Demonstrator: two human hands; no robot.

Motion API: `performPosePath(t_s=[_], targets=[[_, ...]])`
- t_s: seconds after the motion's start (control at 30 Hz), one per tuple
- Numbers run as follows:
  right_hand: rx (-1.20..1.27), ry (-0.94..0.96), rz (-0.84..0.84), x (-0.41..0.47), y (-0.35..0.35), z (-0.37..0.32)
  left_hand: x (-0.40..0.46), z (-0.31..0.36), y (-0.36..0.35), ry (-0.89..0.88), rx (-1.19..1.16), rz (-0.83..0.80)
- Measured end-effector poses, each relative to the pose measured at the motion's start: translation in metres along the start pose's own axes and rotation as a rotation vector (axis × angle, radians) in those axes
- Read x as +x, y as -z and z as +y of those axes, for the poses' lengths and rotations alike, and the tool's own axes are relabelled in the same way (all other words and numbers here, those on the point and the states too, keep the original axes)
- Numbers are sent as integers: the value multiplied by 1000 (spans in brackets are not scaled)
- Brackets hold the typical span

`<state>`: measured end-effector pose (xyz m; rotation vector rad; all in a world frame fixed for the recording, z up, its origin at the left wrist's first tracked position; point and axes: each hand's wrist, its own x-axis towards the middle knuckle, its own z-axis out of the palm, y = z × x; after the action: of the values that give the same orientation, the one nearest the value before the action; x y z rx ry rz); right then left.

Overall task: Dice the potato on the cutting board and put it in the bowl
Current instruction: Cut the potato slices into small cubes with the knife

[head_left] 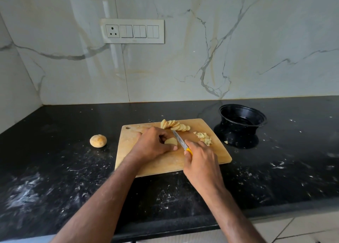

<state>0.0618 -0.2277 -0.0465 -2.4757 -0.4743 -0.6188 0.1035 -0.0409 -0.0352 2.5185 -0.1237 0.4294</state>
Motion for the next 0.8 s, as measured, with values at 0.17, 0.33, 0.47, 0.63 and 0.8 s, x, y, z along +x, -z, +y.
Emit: performPosePath(t_s=[0.17, 0.33, 0.47, 0.63, 0.8], targets=[[-30, 12, -23, -1, -2, 1, -1, -3, 7, -65, -82, -53], [-53, 14, -36, -1, -4, 0, -1, -1, 6, -59, -54, -36], [-68, 19, -48, -1, -4, -1, -2, 0, 4, -16, -61, -28], [-59, 31, -67, -1, -4, -2, -1, 2, 1, 42, -42, -18], [-23, 39, -85, 1, -4, -2, 0, 2, 0, 32, -33, -14]])
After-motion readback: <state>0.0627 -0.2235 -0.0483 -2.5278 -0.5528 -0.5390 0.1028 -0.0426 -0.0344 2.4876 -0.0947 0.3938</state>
